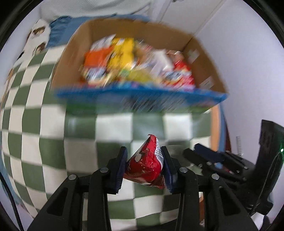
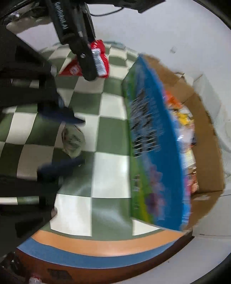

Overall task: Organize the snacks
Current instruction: 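Carry both packets into the box and open both tools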

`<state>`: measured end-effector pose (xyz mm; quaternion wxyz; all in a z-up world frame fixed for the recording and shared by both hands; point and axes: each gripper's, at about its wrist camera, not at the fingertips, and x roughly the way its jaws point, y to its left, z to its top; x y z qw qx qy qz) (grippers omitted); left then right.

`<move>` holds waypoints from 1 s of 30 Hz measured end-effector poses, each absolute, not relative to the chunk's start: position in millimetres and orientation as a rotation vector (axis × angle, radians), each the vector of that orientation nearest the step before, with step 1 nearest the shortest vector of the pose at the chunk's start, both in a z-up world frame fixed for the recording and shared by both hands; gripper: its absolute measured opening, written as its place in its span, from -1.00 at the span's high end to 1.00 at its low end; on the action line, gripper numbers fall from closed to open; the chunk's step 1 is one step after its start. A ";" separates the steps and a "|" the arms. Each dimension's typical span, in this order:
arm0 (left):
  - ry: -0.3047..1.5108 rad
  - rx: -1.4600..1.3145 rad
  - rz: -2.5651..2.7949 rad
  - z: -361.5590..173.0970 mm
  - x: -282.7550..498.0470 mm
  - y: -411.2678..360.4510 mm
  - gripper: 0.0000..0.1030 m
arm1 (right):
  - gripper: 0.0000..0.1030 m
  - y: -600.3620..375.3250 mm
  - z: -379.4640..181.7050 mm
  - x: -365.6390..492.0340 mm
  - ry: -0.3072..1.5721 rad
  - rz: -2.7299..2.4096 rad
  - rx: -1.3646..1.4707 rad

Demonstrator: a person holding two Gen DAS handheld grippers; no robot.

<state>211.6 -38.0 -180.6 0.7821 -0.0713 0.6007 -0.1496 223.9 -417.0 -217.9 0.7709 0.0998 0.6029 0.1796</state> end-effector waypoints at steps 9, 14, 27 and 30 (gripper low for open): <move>1.227 -0.082 -0.307 -157.5 240.6 -38.1 0.32 | -0.17 -415.2 -207.0 259.9 1.346 0.416 0.213; 1.331 -0.032 -0.214 -210.2 215.7 -19.3 0.32 | -0.18 -396.0 -253.6 242.7 1.448 0.460 0.287; 1.527 -0.124 -0.067 -321.4 198.3 27.6 0.33 | 0.08 -323.0 -301.4 220.0 1.394 0.464 -0.022; 1.515 -0.131 -0.074 -315.4 196.2 30.6 0.33 | 0.17 -318.6 -296.0 214.8 1.369 0.482 -0.055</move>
